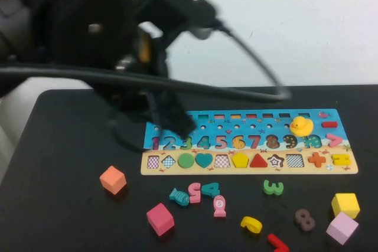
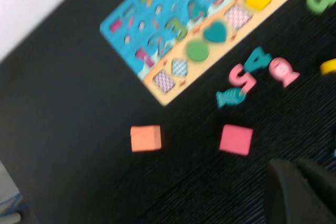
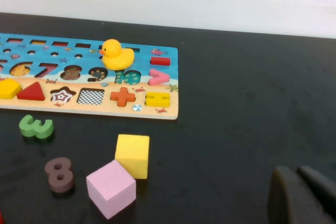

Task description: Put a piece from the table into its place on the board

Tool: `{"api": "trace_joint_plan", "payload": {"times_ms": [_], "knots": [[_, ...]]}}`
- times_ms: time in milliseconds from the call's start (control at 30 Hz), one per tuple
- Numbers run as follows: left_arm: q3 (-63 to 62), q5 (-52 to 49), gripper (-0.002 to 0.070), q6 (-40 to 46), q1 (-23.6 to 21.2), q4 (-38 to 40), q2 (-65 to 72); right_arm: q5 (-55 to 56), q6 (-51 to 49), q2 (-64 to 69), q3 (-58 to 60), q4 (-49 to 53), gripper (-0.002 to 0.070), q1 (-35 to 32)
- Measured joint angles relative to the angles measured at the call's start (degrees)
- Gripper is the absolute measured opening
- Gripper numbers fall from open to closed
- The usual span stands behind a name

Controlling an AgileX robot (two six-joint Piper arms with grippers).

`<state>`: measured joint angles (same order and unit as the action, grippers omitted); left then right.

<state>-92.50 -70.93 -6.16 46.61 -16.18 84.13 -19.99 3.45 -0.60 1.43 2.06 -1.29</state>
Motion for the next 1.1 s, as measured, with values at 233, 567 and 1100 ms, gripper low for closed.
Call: {"api": "trace_joint_plan", "payload": {"times_ms": [233, 567, 1100], "knots": [[17.62, 25.3, -0.0001, 7.47, -8.04, 2.99, -6.46, 0.0, 0.0, 0.0, 0.0, 0.0, 0.0019, 0.0], [52.82, 55.72, -0.0001, -2.69, -21.19, 2.99, -29.82, 0.0, 0.0, 0.0, 0.0, 0.0, 0.0019, 0.0], [92.57, 70.93, -0.0001, -4.67, -46.34, 9.09, -76.52, 0.0, 0.0, 0.0, 0.0, 0.0, 0.0019, 0.0]]}}
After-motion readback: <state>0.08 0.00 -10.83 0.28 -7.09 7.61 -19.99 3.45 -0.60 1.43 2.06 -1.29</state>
